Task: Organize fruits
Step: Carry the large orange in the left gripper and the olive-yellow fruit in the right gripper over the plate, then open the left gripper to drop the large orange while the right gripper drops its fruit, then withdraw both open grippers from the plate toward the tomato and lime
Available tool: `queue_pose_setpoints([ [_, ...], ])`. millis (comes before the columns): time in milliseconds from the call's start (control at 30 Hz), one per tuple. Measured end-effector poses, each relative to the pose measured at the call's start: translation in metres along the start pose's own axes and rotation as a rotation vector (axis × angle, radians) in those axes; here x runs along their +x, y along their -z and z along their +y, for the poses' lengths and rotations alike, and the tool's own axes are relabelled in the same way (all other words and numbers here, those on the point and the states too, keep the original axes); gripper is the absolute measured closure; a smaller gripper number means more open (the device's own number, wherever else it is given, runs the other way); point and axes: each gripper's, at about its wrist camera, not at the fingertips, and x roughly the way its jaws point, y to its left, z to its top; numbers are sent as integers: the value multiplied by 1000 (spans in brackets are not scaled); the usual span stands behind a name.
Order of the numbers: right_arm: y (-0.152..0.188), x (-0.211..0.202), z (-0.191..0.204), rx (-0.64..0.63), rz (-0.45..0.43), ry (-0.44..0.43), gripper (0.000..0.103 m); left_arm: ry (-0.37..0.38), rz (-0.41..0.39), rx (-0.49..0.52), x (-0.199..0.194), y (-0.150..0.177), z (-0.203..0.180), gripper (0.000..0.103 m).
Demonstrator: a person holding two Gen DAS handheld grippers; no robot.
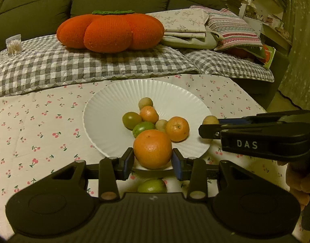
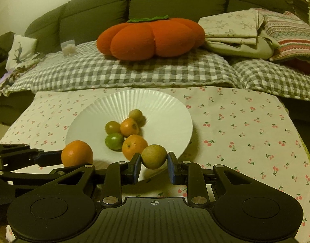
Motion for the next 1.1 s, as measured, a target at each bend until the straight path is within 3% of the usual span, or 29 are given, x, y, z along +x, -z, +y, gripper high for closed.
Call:
queue_pose_setpoints([
  [333,-2,7,-8,20,1,8,77,6,5,7,5,-1,-2,64],
  [533,-2,4,-11,35,-7,9,71,9,7,16,4,-1,-2,63],
  [667,-2,1,-15,57,-13,7,65,1,-17,11,-2,-2,-1,44],
  [767,-1,-1,-15,55,-8,7,62,6,-22,13,-8,-3,-1,44],
  [833,1,-3,-15,52,-6,7,54,5,-23,15,-11,-2,0,43],
  [1100,7,-12,-16,40,0,18,48,-7,-7,36,-22,8,0,39],
])
